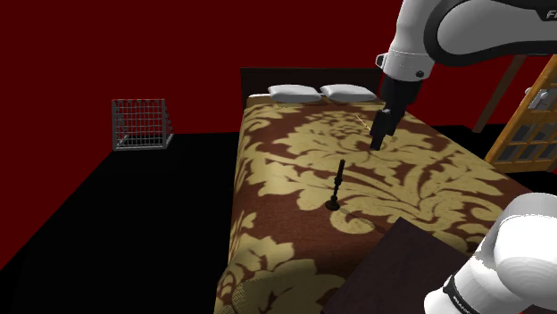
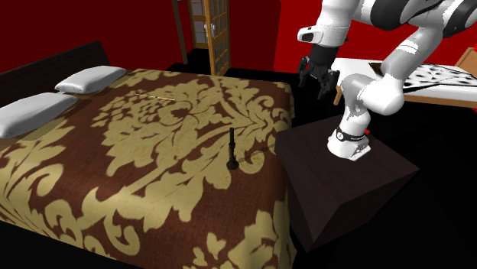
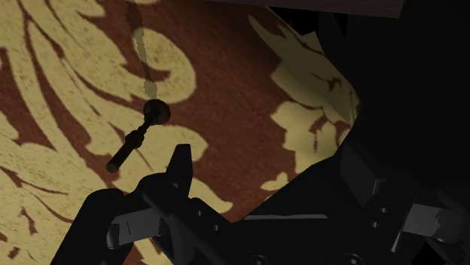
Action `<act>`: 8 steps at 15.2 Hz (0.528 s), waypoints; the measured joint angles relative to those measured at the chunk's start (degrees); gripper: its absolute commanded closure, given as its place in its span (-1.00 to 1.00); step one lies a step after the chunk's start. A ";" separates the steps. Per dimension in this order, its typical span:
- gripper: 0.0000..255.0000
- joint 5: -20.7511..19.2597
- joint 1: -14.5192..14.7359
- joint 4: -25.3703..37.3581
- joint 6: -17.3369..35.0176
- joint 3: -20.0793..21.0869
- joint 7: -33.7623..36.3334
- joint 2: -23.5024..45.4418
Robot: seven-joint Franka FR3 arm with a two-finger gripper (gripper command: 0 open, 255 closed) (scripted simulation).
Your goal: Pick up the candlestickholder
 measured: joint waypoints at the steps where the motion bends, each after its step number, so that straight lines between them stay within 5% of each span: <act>1: -1.00 0.00 0.00 0.00 0.00 0.00 0.00 0.00; 8: -1.00 -0.94 -2.19 -8.00 14.41 -6.29 -4.36 2.69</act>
